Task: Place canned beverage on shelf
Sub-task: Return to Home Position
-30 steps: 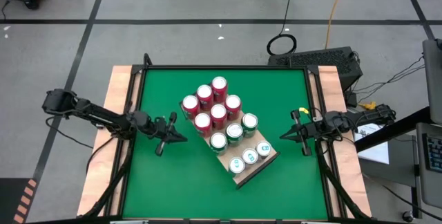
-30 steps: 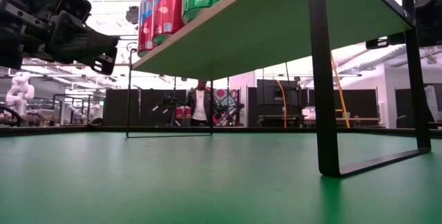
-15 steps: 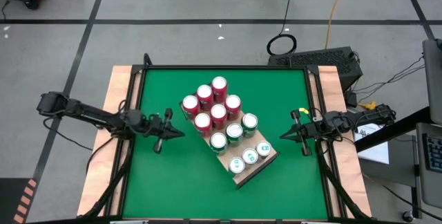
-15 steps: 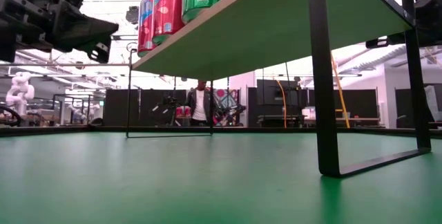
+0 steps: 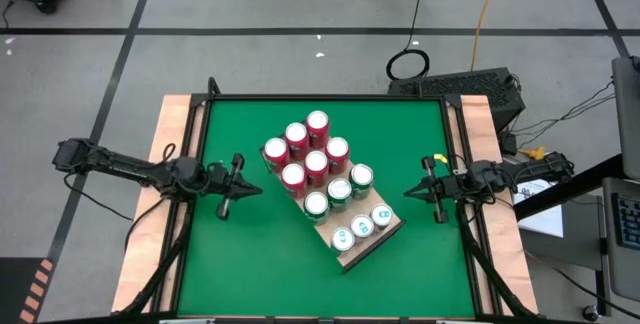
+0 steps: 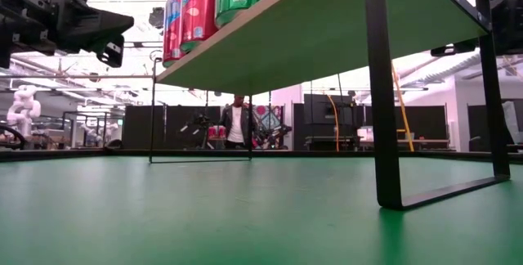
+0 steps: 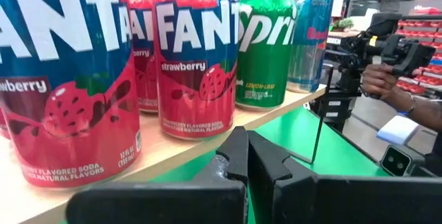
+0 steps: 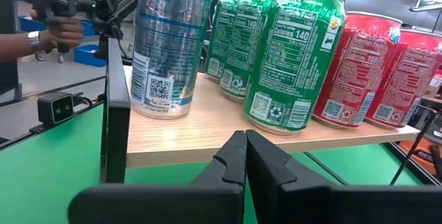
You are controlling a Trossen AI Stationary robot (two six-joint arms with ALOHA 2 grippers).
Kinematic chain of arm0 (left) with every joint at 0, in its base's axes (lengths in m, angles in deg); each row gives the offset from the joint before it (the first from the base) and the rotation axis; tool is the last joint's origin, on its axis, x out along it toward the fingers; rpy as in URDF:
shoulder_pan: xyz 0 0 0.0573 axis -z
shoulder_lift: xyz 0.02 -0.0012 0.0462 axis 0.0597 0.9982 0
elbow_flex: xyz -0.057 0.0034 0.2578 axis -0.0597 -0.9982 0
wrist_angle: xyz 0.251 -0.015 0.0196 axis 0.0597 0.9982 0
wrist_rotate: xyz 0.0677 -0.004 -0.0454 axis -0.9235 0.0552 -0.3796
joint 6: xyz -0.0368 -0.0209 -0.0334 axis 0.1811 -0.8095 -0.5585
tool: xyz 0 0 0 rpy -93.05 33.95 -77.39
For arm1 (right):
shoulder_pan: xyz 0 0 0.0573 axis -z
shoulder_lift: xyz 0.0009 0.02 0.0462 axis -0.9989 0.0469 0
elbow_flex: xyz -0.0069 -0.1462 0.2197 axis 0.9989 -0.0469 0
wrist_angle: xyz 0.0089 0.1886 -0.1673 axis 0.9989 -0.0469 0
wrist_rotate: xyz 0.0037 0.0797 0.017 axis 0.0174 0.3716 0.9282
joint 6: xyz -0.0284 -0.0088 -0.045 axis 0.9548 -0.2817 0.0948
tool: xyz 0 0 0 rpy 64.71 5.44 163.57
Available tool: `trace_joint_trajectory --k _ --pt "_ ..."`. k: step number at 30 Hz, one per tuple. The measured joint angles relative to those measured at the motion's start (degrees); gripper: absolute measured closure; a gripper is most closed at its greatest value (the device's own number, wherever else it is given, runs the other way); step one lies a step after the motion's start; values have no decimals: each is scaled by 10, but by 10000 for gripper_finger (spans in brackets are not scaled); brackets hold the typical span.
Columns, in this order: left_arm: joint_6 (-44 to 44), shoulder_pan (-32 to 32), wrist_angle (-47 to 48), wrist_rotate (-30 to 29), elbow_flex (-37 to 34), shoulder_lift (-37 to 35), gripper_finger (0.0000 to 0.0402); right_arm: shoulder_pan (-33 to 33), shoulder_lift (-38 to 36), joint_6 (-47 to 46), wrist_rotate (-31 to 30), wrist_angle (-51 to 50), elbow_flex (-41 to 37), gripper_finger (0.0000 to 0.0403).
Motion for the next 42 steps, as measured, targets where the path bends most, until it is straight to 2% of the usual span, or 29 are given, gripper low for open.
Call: trace_joint_trajectory --k 9,20,25,31,42 --pt "25 0 47 35 0 -77 402 12 -1 12 1 3 0 403" --pt "25 0 190 -12 0 -212 402 33 -2 8 -1 6 0 403" --pt "26 0 240 -13 -1 -263 402 53 -2 13 -29 13 0 403" --pt "26 0 306 -17 -1 -335 402 66 -2 22 -30 13 0 403" --pt "32 -1 352 -63 0 -339 402 68 -2 20 -30 12 0 403"
